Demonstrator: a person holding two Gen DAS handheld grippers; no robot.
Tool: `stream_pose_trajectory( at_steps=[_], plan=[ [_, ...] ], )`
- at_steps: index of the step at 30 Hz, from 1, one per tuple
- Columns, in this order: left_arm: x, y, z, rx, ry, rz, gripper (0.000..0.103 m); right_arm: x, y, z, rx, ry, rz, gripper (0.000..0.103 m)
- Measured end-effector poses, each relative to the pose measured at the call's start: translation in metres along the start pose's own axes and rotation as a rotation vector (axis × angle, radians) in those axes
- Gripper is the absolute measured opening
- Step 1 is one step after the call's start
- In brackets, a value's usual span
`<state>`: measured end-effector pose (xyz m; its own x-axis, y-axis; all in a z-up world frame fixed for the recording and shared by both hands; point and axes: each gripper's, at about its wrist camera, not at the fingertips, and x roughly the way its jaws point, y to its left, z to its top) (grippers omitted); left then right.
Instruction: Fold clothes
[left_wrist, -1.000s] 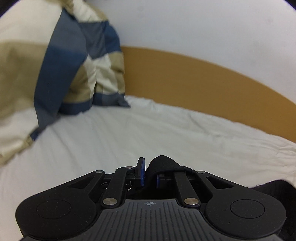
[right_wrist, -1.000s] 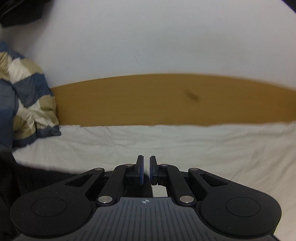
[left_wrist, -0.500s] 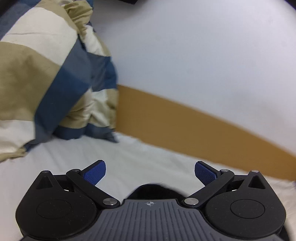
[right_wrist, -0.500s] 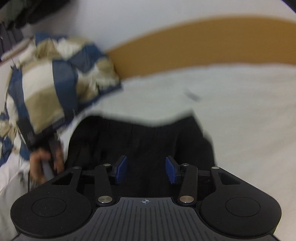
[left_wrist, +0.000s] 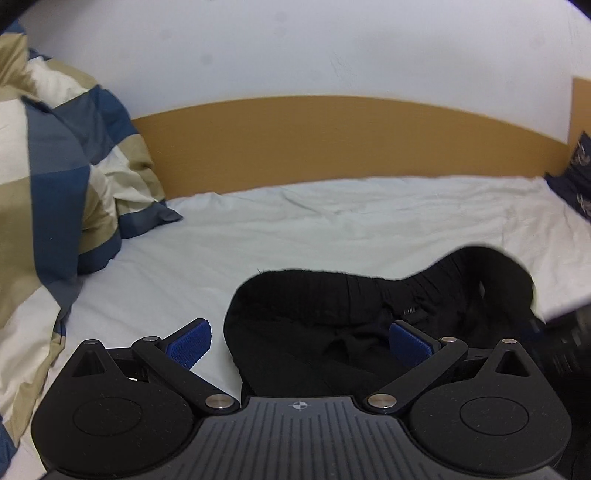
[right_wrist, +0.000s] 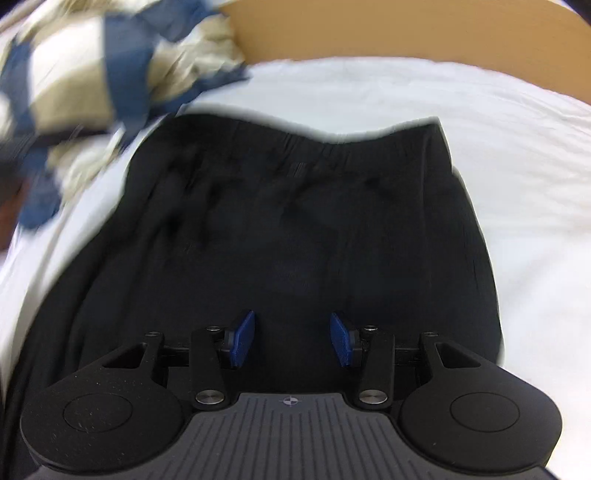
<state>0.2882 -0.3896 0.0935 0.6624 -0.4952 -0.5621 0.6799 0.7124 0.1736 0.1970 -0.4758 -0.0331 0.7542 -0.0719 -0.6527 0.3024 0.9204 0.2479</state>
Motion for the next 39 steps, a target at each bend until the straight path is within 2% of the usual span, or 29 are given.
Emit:
stream_pose_trajectory(
  at_steps=[2, 5, 6, 8, 10, 11, 12, 13, 15, 16, 19, 20, 23, 25, 27, 29, 31, 32, 35, 37, 39],
  plan=[
    [0.002, -0.005, -0.006, 0.060, 0.029, 0.022, 0.102, 0.015, -0.006, 0.027, 0.074, -0.092, -0.038, 0.047],
    [0.005, -0.013, -0.015, 0.151, 0.072, 0.056, 0.102, 0.005, -0.002, 0.049, 0.127, -0.383, -0.108, 0.049],
    [0.006, -0.015, -0.018, 0.181, 0.086, 0.067, 0.102, 0.001, -0.003, 0.049, 0.158, -0.398, -0.085, 0.056],
    [0.009, -0.020, -0.024, 0.241, 0.115, 0.090, 0.102, -0.007, -0.004, 0.050, 0.224, -0.406, -0.033, 0.069],
    [0.011, -0.026, -0.030, 0.301, 0.143, 0.112, 0.102, -0.004, 0.004, 0.042, 0.160, -0.238, 0.013, 0.069],
    [0.012, -0.028, -0.033, 0.331, 0.158, 0.123, 0.102, -0.002, 0.009, 0.032, 0.116, -0.166, 0.004, 0.069],
    [0.012, -0.028, -0.036, 0.348, 0.168, 0.132, 0.102, -0.004, 0.015, 0.018, 0.082, -0.142, 0.016, 0.069],
    [0.008, -0.016, -0.036, 0.301, 0.163, 0.128, 0.102, -0.006, 0.020, 0.003, 0.050, -0.123, 0.030, 0.069],
    [0.001, 0.004, -0.037, 0.222, 0.157, 0.116, 0.102, -0.004, 0.014, -0.006, 0.089, -0.148, 0.083, 0.070],
    [0.001, 0.006, -0.041, 0.229, 0.175, 0.147, 0.102, -0.003, 0.010, -0.009, 0.112, -0.163, 0.111, 0.070],
    [0.002, -0.004, -0.061, 0.320, 0.226, 0.277, 0.102, 0.000, 0.000, -0.021, 0.181, -0.206, 0.193, 0.071],
    [0.000, -0.010, -0.067, 0.355, 0.234, 0.288, 0.102, 0.001, -0.004, -0.024, 0.203, -0.221, 0.220, 0.070],
    [-0.003, -0.023, -0.074, 0.386, 0.202, 0.246, 0.102, 0.004, -0.014, -0.036, 0.272, -0.264, 0.303, 0.072],
    [0.013, -0.029, -0.071, 0.385, 0.220, 0.241, 0.103, 0.006, -0.021, -0.043, 0.318, -0.293, 0.357, 0.072],
    [0.031, -0.041, -0.062, 0.456, 0.254, 0.294, 0.103, 0.008, -0.028, -0.051, 0.364, -0.321, 0.412, 0.072],
    [0.045, -0.054, -0.041, 0.522, 0.292, 0.400, 0.103, 0.013, -0.030, -0.048, 0.378, -0.330, 0.431, 0.072],
    [0.053, -0.063, -0.020, 0.607, 0.284, 0.480, 0.102, 0.015, -0.030, -0.045, 0.383, -0.333, 0.439, 0.072],
    [0.061, -0.067, -0.010, 0.615, 0.275, 0.520, 0.102, 0.015, -0.029, -0.043, 0.385, -0.335, 0.442, 0.072],
    [0.087, -0.076, 0.013, 0.600, 0.279, 0.600, 0.102, 0.006, -0.040, -0.051, 0.393, -0.338, 0.466, 0.072],
    [0.098, -0.078, 0.027, 0.524, 0.265, 0.573, 0.102, 0.006, -0.044, -0.051, 0.400, -0.341, 0.480, 0.072],
    [0.100, -0.079, 0.044, 0.387, 0.203, 0.521, 0.102, 0.004, -0.049, -0.052, 0.403, -0.342, 0.489, 0.072]
  ],
)
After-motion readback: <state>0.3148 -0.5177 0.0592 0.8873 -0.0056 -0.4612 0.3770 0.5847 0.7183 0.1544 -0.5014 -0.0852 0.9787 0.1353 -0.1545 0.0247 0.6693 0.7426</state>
